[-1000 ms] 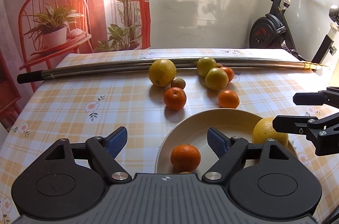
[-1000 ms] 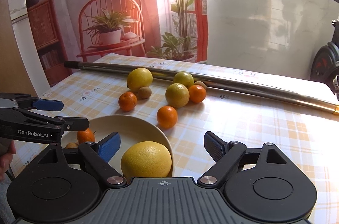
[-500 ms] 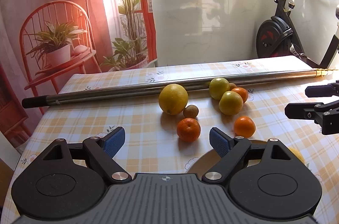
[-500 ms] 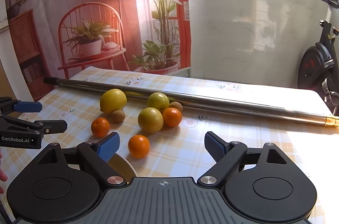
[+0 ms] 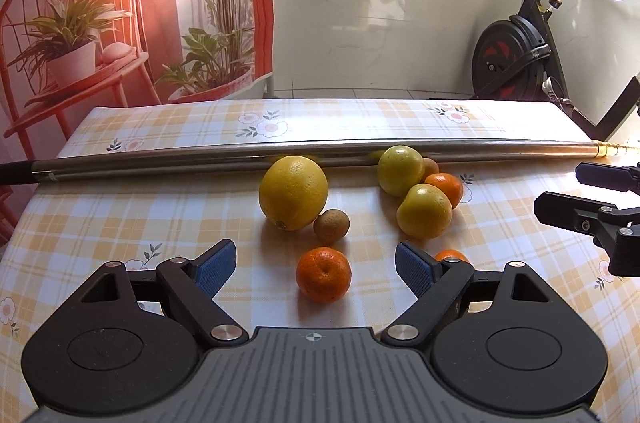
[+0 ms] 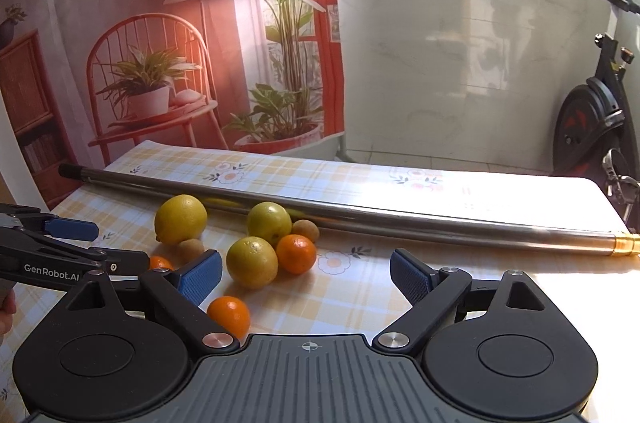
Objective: Organize fruits
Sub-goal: 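Lower the left tool onto a brown kiwi and close on it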
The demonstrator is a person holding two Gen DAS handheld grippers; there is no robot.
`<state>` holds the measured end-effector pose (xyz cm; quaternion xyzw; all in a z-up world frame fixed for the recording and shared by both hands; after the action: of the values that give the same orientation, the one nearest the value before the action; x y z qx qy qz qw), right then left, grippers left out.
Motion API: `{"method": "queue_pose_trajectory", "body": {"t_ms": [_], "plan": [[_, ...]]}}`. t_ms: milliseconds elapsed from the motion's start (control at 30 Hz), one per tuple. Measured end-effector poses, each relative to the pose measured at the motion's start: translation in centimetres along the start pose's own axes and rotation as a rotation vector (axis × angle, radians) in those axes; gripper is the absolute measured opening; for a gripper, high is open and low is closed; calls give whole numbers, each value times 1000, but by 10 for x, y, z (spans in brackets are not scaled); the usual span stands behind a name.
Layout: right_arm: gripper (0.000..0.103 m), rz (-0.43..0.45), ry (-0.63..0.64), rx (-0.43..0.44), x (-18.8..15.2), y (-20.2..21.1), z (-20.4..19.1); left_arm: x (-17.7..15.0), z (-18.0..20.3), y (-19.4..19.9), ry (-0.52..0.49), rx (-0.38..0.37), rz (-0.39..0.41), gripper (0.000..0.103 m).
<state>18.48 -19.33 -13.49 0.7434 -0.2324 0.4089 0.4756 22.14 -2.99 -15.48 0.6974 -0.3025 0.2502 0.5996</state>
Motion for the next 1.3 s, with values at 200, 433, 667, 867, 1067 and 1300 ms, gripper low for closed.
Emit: {"method": "queue_pose_trajectory", "body": {"t_ms": [200, 433, 667, 867, 1067, 1300], "plan": [[89, 4, 8, 15, 2, -6, 2, 11, 1, -15, 57, -87, -23, 81], [85, 22, -5, 33, 4, -9, 4, 20, -2, -45, 169, -130, -140, 45], [84, 18, -26, 46, -2, -9, 10, 15, 12, -58, 125, -80, -147, 40], [84, 13, -56, 47, -8, -12, 17, 17, 15, -69, 156, -50, -168, 40], [84, 3, -69, 52, -12, -16, 20, 18, 20, -72, 139, -2, -151, 40], [84, -3, -96, 64, -17, -19, 24, 14, 23, -74, 117, 15, -136, 30]]}}
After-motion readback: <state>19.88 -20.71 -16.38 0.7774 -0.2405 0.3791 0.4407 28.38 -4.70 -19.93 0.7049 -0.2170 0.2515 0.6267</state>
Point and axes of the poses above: each gripper's, at about its wrist camera, not at the fingertips, and y roughly against the way its jaws point, z to its right, x to its top, the point moved 1 cm from there along -y, roughly the way its jaws point, and after that the axes turned 15 degrees about x, right-handed, at the moved point
